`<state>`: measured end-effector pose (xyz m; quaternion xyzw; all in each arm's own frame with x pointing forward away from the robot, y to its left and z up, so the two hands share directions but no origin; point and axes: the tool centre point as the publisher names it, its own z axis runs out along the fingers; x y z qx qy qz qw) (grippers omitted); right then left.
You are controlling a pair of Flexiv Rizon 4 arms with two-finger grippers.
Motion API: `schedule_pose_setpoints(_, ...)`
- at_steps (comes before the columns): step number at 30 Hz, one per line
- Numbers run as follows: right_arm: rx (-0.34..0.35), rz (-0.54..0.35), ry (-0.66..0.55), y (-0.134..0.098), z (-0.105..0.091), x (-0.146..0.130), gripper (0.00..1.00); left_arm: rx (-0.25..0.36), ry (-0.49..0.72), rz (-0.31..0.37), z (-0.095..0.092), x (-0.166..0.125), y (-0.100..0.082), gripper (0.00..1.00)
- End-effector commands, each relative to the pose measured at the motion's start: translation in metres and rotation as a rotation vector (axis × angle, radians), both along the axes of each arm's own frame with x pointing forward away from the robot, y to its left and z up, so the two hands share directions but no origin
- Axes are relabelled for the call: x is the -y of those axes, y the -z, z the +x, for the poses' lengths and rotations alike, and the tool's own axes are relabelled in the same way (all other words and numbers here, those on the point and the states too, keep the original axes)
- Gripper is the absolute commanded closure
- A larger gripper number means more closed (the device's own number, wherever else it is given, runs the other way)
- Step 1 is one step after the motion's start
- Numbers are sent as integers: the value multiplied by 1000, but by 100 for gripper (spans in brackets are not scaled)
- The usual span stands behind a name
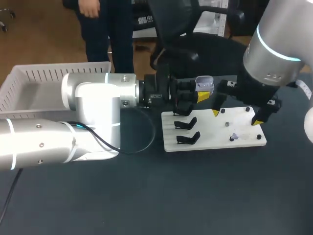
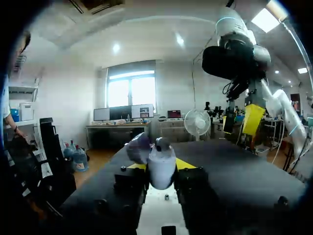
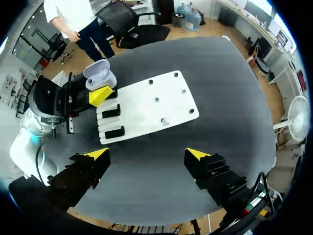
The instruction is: Pick up each earbud case from the left stands, insert the matching earbuds, close the lid, and place the case in the box.
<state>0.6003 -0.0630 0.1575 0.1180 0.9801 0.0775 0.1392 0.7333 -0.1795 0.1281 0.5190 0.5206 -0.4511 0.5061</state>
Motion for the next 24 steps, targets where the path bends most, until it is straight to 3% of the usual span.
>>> schedule_pose_setpoints(1, 66, 56, 6, 30, -5, 8, 0, 5, -11, -4, -3, 0, 1, 100)
schedule_pose_setpoints(9, 66, 28, -130, 63, -2, 3, 0, 5, -11, -4, -3, 0, 1, 100)
schedule_pose_setpoints(10, 92, -15, -111, 64, -3, 2, 0, 5, -11, -4, -3, 0, 1, 100)
schedule_pose_setpoints(24, 92, -15, -111, 64, -3, 2, 0, 5, -11, -4, -3, 0, 1, 100)
